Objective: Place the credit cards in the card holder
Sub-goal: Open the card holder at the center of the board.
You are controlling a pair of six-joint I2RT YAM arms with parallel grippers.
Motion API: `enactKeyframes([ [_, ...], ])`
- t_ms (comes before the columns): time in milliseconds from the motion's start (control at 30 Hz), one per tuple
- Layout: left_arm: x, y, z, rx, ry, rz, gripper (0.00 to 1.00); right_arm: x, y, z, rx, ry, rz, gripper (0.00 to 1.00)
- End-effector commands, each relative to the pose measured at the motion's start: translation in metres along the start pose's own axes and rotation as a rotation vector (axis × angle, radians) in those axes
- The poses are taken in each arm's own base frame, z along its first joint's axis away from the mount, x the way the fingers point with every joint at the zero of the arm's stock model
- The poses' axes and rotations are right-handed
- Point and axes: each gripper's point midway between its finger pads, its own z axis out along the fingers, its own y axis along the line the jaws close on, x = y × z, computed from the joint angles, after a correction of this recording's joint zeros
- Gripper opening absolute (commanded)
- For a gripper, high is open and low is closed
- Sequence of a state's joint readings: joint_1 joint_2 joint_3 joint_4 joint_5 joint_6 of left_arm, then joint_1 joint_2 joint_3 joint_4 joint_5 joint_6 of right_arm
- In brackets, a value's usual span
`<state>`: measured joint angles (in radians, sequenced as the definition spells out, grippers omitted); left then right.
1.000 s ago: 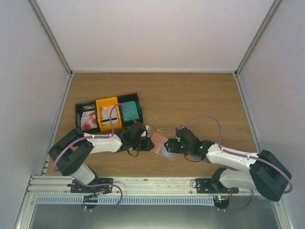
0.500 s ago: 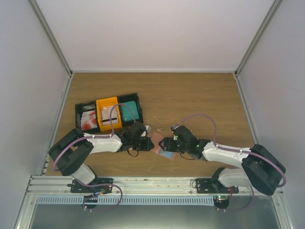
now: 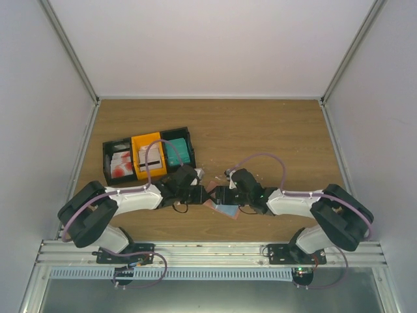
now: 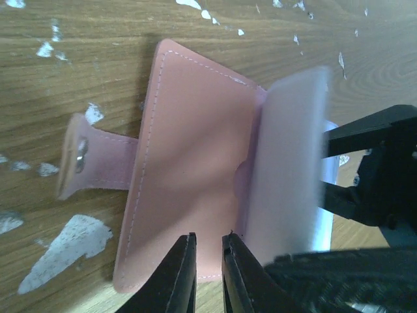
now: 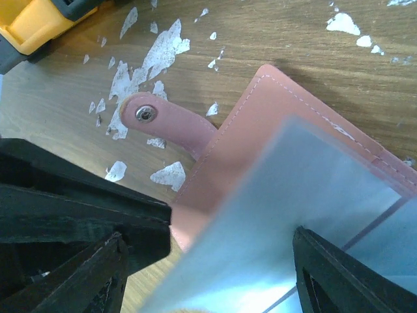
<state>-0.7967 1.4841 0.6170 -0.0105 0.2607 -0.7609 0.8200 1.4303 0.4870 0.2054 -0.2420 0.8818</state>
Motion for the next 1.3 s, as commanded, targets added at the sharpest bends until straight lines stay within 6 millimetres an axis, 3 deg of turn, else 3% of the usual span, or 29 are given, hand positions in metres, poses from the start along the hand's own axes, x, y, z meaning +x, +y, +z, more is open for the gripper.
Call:
enactKeyframes([
  [0,-0.007,-0.004,-0.010,0.012,-0.059,-0.004,0.16,-0.009,0.011,0.009,-0.039,-0.019,-0.030,0.70],
  [200,-0.010,-0.003,-0.026,-0.001,-0.106,-0.026,0.11,-0.004,-0.002,0.017,0.012,0.000,0.011,0.67],
  [333,-0.013,-0.024,-0.035,0.113,-0.130,-0.005,0.11,-0.007,-0.005,0.014,0.035,-0.015,0.021,0.62],
  [533,-0.011,-0.043,-0.020,0.190,-0.051,0.049,0.11,-0.018,-0.004,-0.001,0.077,-0.057,0.007,0.55],
  [800,-0.002,-0.029,0.019,0.143,0.049,0.019,0.11,-0.018,-0.028,-0.027,0.239,-0.089,0.006,0.54],
  [1033,-0.002,-0.001,0.021,0.011,0.025,-0.029,0.13,-0.007,-0.049,-0.045,0.370,-0.073,-0.035,0.57],
  [1267,0.007,0.001,0.028,0.001,0.059,-0.038,0.15,-0.001,-0.073,-0.050,0.502,-0.040,-0.095,0.59],
])
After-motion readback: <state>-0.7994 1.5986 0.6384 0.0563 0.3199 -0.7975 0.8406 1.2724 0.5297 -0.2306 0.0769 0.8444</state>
